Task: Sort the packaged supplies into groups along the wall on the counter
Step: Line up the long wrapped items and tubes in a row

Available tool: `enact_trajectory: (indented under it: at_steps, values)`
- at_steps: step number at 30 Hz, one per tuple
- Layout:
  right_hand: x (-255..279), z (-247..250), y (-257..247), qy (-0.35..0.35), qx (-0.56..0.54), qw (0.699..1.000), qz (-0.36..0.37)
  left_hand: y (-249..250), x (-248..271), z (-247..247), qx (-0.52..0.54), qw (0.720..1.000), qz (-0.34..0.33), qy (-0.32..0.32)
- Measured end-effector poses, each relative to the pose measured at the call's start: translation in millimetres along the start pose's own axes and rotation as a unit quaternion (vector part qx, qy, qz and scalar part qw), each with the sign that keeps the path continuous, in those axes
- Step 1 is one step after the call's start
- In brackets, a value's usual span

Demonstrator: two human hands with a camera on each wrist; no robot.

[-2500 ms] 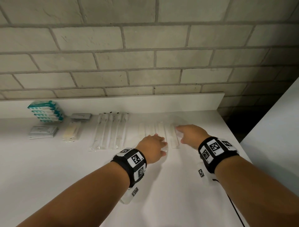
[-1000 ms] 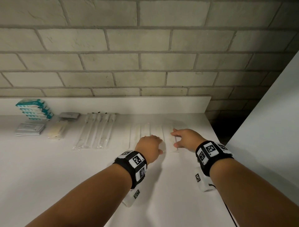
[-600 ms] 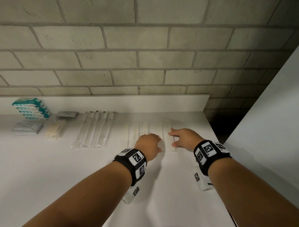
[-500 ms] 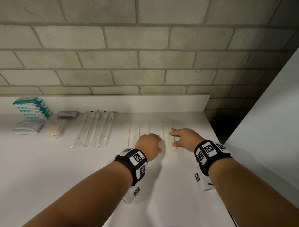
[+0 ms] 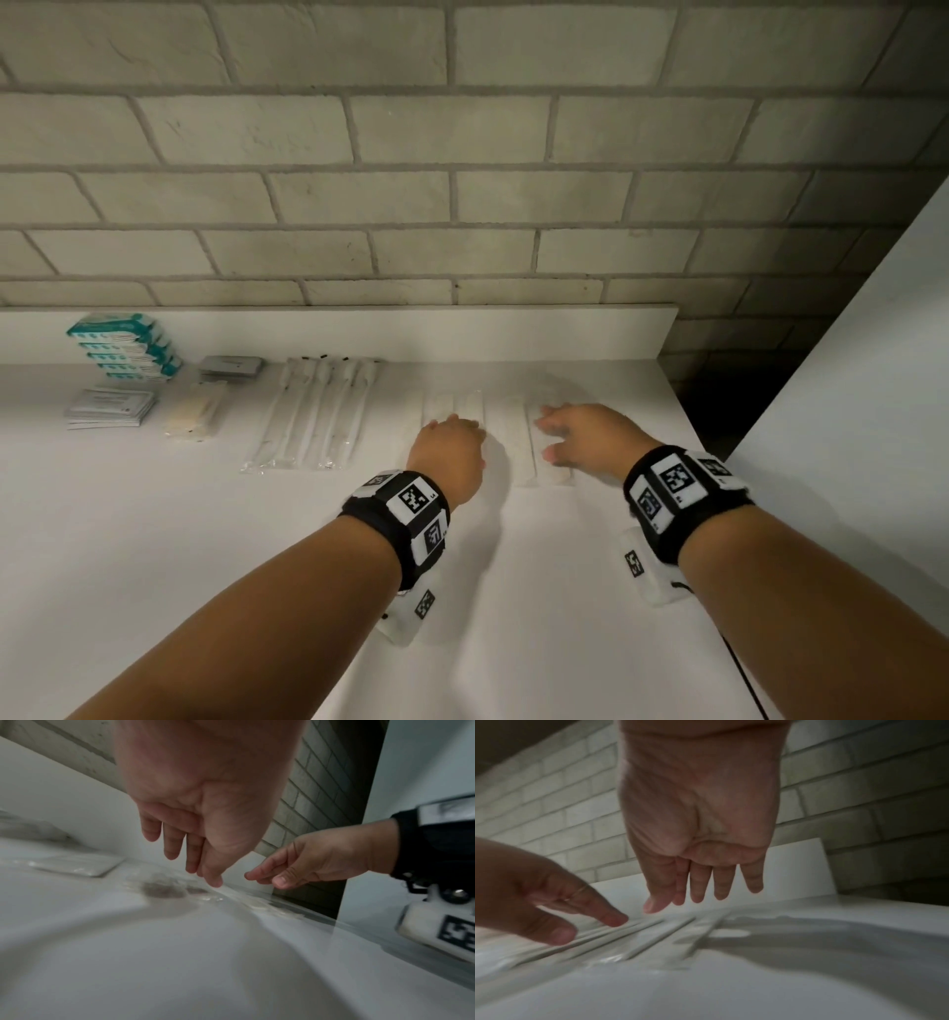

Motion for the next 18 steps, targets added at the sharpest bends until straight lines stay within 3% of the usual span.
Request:
enact_trajectory:
  at_steps: [5,18]
  values:
    - [-9.1,-13.1,-26.2,-0.055,0.151,0.987,-0.009,4.9,2.1,-1.2,0.000,1.000,0.007,-0.025]
    - [-10.9,-17.5,-23.8,-0.046,0.140,0.989,0.004,0.4,1.7,-1.7,0.041,0.999,0.007,-0.009]
Point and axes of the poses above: each hand's wrist, its own x-axis away from the middle knuckle, its own z-axis out of the back of the hand, y = z × x, the point moved 1 cm from there along -x, towards the middle knuckle, and after that the axes turned 8 degrees about z, right-handed, at the moved point
